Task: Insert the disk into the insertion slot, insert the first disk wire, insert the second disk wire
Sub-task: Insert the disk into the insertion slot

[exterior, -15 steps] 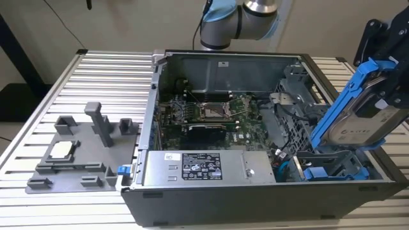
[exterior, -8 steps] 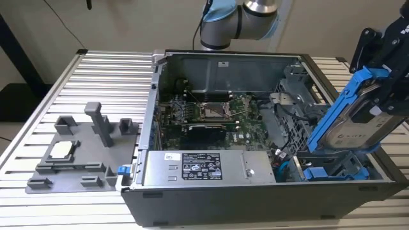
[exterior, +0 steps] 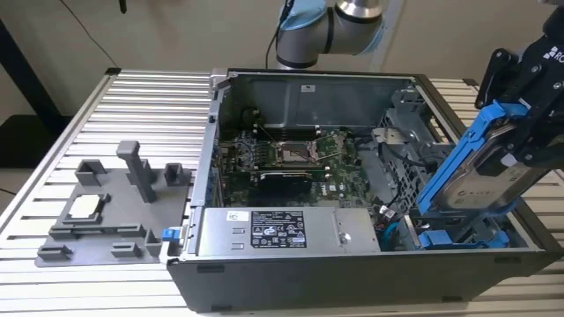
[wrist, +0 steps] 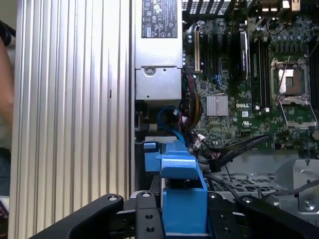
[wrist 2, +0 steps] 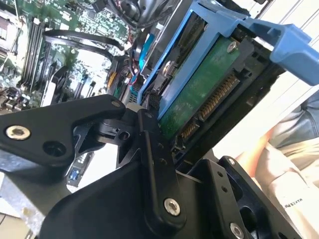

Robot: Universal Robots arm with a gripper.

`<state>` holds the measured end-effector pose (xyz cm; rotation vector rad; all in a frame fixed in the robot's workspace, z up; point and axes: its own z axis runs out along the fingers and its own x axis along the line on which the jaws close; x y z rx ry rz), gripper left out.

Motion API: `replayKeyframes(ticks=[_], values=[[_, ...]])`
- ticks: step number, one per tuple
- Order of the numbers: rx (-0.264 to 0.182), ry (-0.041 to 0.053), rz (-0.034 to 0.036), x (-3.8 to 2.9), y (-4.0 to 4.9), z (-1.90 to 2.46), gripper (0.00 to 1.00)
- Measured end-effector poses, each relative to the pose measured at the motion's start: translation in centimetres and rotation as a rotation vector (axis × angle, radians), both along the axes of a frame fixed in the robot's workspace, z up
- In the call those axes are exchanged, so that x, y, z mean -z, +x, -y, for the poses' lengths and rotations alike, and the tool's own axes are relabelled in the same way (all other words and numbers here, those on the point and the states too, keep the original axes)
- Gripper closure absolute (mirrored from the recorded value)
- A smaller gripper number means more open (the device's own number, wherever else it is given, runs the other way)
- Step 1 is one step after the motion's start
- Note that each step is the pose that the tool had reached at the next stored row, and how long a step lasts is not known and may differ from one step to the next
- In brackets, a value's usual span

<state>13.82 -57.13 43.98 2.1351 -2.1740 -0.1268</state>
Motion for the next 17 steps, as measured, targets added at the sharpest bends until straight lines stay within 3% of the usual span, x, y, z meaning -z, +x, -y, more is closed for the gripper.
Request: replayKeyframes(ticks=[17], values=[[0.000, 0.0004, -0.0098, 2.79, 0.65, 0.05, 0.67]])
